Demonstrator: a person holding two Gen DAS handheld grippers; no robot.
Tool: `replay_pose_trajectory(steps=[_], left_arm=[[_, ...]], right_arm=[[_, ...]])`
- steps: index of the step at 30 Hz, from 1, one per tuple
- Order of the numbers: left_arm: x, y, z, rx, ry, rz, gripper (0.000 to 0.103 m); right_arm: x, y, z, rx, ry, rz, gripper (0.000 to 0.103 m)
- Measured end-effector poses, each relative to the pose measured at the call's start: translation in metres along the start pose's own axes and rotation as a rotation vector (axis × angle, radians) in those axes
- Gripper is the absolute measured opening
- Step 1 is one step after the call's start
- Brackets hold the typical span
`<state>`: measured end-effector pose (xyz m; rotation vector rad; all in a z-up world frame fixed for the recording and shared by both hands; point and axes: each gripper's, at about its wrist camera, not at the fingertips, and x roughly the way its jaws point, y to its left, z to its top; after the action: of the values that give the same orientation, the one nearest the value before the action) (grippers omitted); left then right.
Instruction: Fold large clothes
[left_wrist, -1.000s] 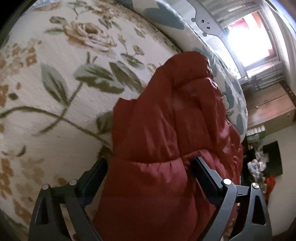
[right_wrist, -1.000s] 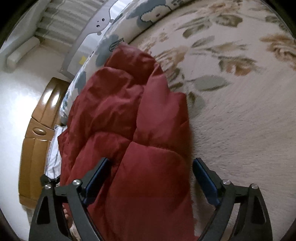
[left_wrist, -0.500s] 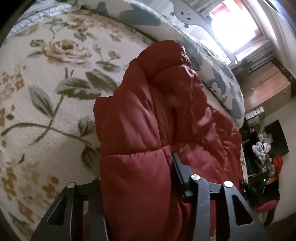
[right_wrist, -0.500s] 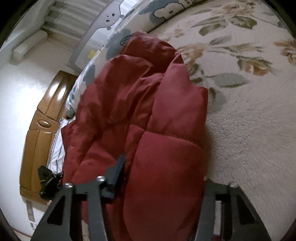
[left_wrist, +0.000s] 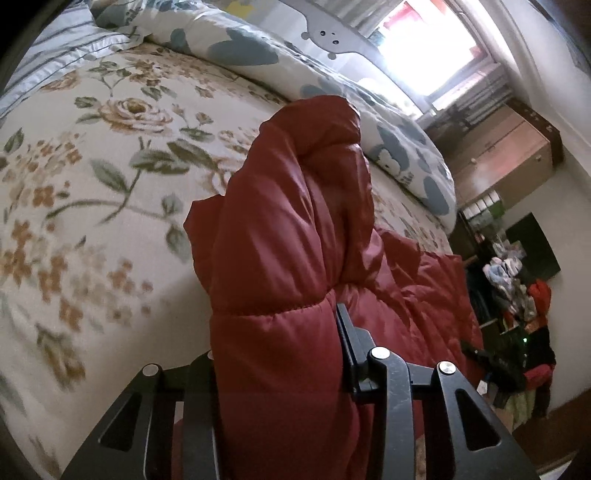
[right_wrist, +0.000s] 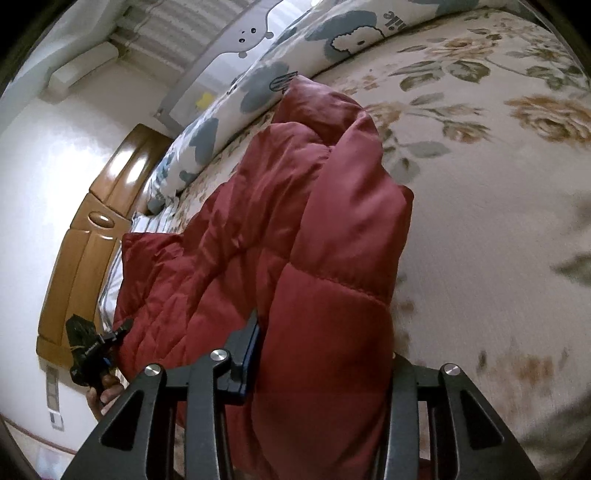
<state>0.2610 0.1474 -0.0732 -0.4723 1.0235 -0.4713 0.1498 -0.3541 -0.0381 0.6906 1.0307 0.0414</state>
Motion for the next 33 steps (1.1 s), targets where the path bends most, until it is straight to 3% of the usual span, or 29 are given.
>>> replay_pose_trajectory(steps=[12, 26, 29, 33], left_arm=[[-0.059, 0.0, -0.054, -0.011, 0.04, -0.025, 0.036], [-0.043, -0.006, -0.075, 0.011, 0.043, 0.102, 0.045], [-0.039, -0.009, -0.076, 0.022, 0.044, 0.127, 0.051], [-0.044, -0.014, -0.075, 0.061, 0.029, 0.195, 0.068]], right_arm=[[-0.031, -0.011, -0.054, 0.042, 0.015, 0.033, 0.04], [-0.015, -0.037, -0.067, 0.09, 0.003, 0.021, 0.051], [-0.016, -0.037, -0.07, 0.09, 0.003, 0.022, 0.054], [-0.019, -0.033, -0.073, 0.078, 0.0, 0.004, 0.06]])
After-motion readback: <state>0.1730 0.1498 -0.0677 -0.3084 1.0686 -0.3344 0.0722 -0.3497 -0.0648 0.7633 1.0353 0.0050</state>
